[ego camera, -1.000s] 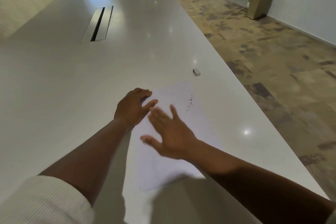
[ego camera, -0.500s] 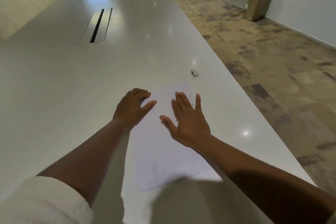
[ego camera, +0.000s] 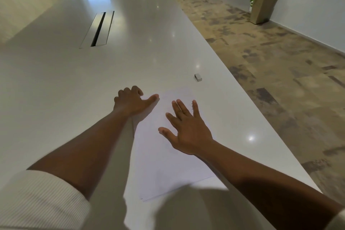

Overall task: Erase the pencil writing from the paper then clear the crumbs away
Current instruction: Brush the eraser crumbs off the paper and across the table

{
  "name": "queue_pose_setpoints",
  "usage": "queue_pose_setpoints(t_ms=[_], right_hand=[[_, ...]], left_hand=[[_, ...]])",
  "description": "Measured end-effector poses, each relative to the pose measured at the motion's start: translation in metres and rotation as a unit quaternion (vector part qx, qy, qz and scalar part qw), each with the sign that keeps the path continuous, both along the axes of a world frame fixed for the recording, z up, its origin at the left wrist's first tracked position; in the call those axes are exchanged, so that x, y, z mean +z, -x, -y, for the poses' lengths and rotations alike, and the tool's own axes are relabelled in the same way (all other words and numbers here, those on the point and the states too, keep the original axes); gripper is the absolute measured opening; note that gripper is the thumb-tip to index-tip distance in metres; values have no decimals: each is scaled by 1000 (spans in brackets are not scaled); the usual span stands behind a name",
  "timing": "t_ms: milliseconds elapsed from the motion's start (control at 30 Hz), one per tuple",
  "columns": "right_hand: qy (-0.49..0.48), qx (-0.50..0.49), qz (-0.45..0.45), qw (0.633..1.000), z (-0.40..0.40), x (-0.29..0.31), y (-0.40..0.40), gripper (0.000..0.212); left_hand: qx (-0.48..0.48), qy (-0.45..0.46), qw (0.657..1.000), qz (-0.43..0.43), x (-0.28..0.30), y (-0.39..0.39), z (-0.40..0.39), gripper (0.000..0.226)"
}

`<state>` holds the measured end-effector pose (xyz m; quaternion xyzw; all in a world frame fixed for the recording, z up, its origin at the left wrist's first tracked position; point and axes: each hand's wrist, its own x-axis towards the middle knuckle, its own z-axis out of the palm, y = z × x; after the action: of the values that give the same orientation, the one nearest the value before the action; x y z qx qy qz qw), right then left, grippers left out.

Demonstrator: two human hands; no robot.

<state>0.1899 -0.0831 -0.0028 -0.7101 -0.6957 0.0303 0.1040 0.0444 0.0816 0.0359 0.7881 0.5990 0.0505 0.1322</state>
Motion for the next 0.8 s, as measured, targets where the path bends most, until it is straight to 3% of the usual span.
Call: queue_pose_setpoints(t_ms=[100, 200, 333, 433, 500, 567, 633, 733, 800], right_hand=[[3, -3, 4, 1000, 0, -1, 0, 82], [-2, -6, 5, 1000, -1, -2, 0, 82], [-9, -12, -1, 1000, -1, -4, 0, 82], [-6, -15, -1, 1000, -2, -4, -1, 83], [-2, -14, 0, 1000, -2, -5, -1, 83], [1, -14, -2, 1000, -3, -5, -2, 84], [0, -15, -5, 1000, -3, -5, -2, 84], [-1, -16, -7, 1000, -3, -7, -2, 84], [-8, -18, -8, 1000, -3, -7, -2, 84]], left_hand=[[19, 31, 998, -48, 15, -5, 0, 105], [19, 39, 998, -53, 17, -8, 2, 97], [83, 115, 986, 85, 23, -7, -3, 74], [147, 258, 914, 277, 24, 4, -8, 68], [112, 397, 839, 354, 18, 13, -7, 61], [91, 457, 786, 406, 11, 21, -6, 65], [81, 465, 760, 446, 6, 27, -7, 73], [64, 488, 718, 492, 3, 32, -3, 67], [43, 480, 733, 480, 4, 31, 0, 70]])
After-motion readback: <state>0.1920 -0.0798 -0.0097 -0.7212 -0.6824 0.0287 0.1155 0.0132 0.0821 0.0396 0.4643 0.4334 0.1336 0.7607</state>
